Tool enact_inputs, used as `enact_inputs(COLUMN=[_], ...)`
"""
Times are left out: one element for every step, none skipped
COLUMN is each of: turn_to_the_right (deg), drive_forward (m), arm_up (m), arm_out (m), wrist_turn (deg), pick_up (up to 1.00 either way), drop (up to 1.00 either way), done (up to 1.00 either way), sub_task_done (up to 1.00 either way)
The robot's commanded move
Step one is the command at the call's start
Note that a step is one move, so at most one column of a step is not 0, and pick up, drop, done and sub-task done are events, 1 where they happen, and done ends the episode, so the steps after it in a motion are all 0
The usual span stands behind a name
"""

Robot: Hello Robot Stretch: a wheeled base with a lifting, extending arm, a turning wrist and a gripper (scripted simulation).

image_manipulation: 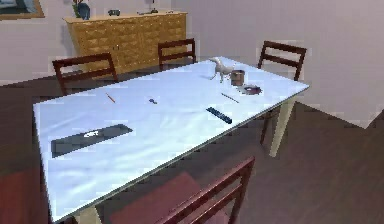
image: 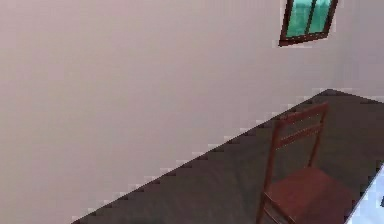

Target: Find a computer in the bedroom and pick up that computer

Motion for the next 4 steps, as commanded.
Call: enact_inputs(turn_to_the_right=[0.0, 0.0, 0.0, 0.0], drive_forward=[0.5, 0.0, 0.0, 0.0], arm_up=[0.0, 0.5, 0.34, 0.0], arm_out=[0.0, 0.0, 0.0, 0.3], wrist_turn=[0.0, 0.0, 0.0, 0.0], pick_up=[0.0, 0.0, 0.0, 0.0], drop=[0.0, 0.0, 0.0, 0.0], done=[0.0, 0.0, 0.0, 0.0], sub_task_done=[0.0, 0.0, 0.0, 0.0])
